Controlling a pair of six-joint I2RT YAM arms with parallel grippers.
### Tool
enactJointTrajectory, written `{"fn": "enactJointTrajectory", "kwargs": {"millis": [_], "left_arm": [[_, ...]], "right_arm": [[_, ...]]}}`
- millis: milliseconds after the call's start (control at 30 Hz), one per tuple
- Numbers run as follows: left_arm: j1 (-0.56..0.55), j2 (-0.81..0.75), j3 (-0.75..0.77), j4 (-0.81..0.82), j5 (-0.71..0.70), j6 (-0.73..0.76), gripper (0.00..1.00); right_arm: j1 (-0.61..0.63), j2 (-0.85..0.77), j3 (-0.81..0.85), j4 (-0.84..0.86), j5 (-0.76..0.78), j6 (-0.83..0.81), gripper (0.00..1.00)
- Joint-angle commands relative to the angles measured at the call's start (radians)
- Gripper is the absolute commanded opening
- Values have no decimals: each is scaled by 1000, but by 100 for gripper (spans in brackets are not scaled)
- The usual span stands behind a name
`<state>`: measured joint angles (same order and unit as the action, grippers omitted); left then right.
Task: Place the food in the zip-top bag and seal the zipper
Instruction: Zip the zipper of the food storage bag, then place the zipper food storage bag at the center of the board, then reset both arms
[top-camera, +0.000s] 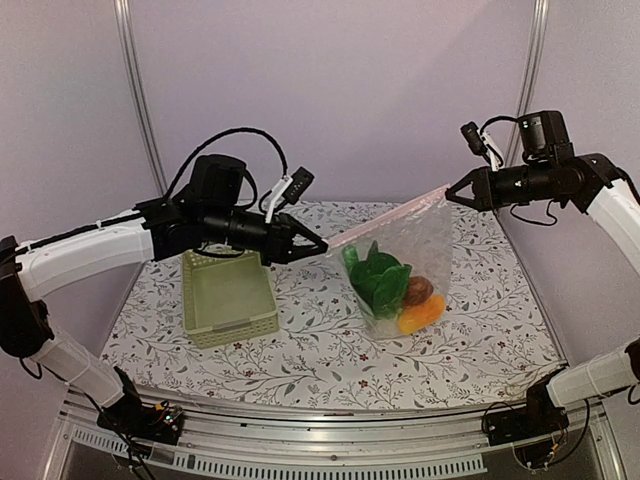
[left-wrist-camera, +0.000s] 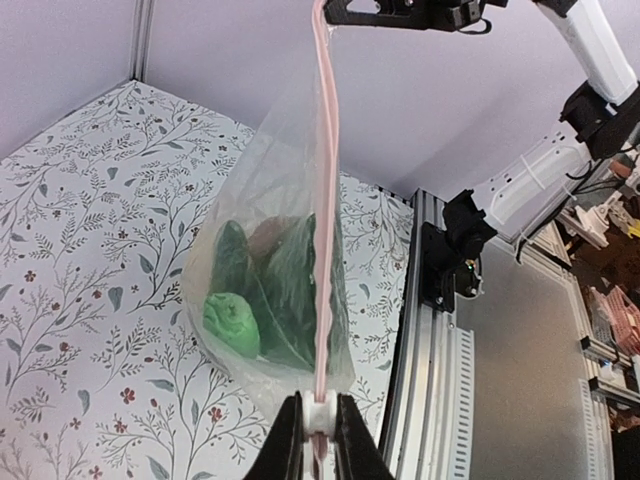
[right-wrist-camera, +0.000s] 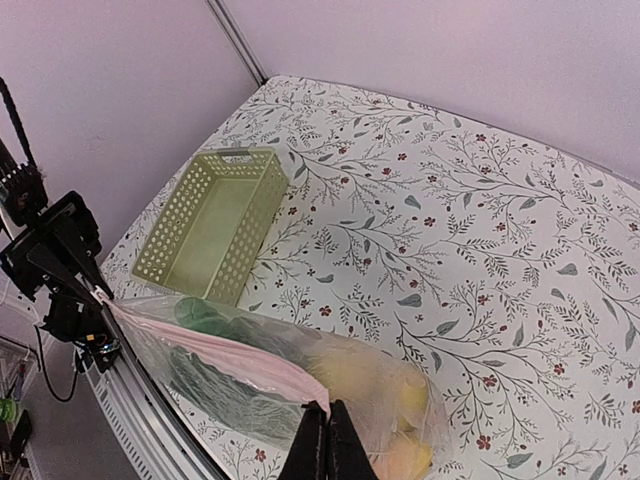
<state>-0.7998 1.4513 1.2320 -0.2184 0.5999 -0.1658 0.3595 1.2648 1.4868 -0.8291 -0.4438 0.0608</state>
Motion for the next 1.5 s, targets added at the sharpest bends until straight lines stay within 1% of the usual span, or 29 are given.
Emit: {"fn": "enactJointTrajectory", "kwargs": {"millis": [0,133,233,300,400,500,567,633,700,800,900,1000,1067,1133,1200,1233,1267,1333,1367,1400,1467], "left_arm": [[42,-39,-36,-52,9,10,9],[63,-6,-12,-27,8,10,9],[98,45,29,-16,-22,32,7],[131,89,102,-24,-36,72,6],[188,164,234,-38,-65,125,6],[234,225,338,-44,-66,163,7],[247,243,346,-33,-41,199,7],[244,255,332,-39,-9,218,8],[226,252,287,-55,15,242,9],[171,209,163,-104,-11,316,11],[108,131,-3,-147,-69,387,16],[25,47,-122,-196,-149,420,31],[-20,-22,-184,-216,-219,420,44],[-37,-96,-220,-228,-278,424,51],[-38,-162,-231,-230,-337,427,57],[-38,-189,-229,-227,-365,430,59],[-36,-207,-221,-220,-388,430,61],[-33,-223,-201,-184,-479,401,69],[-30,-222,-187,-163,-534,386,72],[-22,-216,-165,-149,-585,370,74],[4,-189,-104,-139,-734,313,80]], "right_arm": [[-40,13,29,61,77,28,0],[-39,34,18,92,45,50,0],[-40,67,29,133,61,69,0],[-41,99,63,177,76,74,0],[-41,172,130,261,60,65,0],[-44,246,174,335,-17,28,0],[-42,262,136,404,-99,-36,0],[-43,272,104,414,-159,-50,0],[-42,260,10,461,-238,-47,0],[-41,191,-167,478,-307,-47,4],[-37,107,-379,462,-367,-50,13],[-26,-31,-576,422,-423,-50,23],[-23,-146,-648,395,-425,-30,38],[-24,-246,-679,370,-406,-5,51],[-24,-336,-675,362,-373,12,65],[-23,-352,-663,364,-354,16,70],[-23,-355,-641,366,-325,14,73],[-23,-322,-577,359,-256,10,74],[-24,-296,-532,349,-204,11,78],[-24,-245,-483,336,-135,11,85],[-24,-172,-357,316,2,24,98]]}}
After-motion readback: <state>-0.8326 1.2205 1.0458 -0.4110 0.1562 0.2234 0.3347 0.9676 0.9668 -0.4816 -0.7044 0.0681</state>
